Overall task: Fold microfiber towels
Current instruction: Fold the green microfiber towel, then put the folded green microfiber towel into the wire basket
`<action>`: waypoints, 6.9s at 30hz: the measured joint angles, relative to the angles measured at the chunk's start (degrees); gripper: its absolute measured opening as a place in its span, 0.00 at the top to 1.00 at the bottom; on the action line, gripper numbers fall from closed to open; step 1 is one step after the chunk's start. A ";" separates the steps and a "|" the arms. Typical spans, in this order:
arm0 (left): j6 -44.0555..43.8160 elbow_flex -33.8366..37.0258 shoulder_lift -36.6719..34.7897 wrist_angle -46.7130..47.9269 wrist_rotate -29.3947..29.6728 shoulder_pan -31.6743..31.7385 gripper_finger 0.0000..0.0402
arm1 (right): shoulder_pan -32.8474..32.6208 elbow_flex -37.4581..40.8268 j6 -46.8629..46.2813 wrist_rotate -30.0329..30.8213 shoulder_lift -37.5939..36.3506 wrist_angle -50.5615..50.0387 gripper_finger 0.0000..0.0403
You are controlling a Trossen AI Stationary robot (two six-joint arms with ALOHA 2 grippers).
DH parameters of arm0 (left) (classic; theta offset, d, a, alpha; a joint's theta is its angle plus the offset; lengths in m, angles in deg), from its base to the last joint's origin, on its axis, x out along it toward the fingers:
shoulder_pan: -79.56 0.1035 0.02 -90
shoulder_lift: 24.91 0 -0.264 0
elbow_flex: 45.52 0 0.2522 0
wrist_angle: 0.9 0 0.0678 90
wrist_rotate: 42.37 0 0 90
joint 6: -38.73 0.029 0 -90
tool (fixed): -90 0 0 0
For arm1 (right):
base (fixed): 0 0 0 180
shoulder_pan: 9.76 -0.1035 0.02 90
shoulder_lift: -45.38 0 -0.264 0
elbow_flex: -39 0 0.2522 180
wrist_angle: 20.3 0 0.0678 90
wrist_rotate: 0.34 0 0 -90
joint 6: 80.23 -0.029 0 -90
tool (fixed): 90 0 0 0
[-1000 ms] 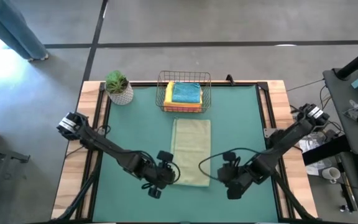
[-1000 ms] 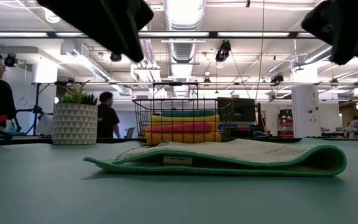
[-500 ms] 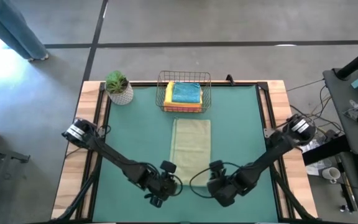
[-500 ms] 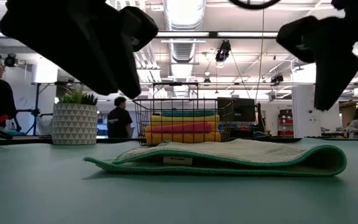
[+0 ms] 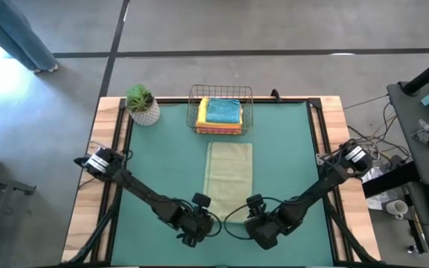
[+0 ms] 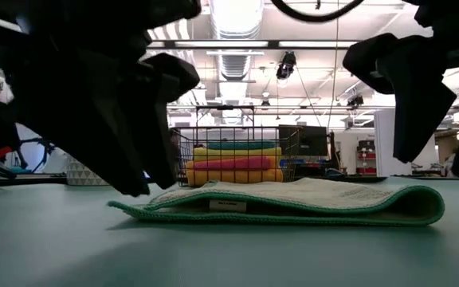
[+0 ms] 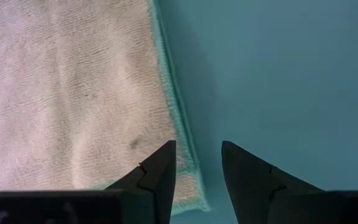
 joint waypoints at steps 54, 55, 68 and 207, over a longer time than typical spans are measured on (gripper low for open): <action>-9.22 0.23 3.01 -1.35 1.82 4.09 1.00 | 5.37 9.53 3.09 -8.54 0.04 14.42 0.64; -9.22 0.17 3.01 -1.52 1.74 4.09 1.00 | 5.48 9.53 2.84 -8.75 0.04 14.44 0.66; -12.09 -1.39 1.90 -0.21 -4.04 4.07 1.00 | 5.94 9.66 -3.10 -11.99 -0.87 14.35 0.97; -18.69 -11.04 7.58 17.39 3.15 7.91 0.61 | 11.62 18.89 -17.31 -6.87 -5.12 25.95 0.89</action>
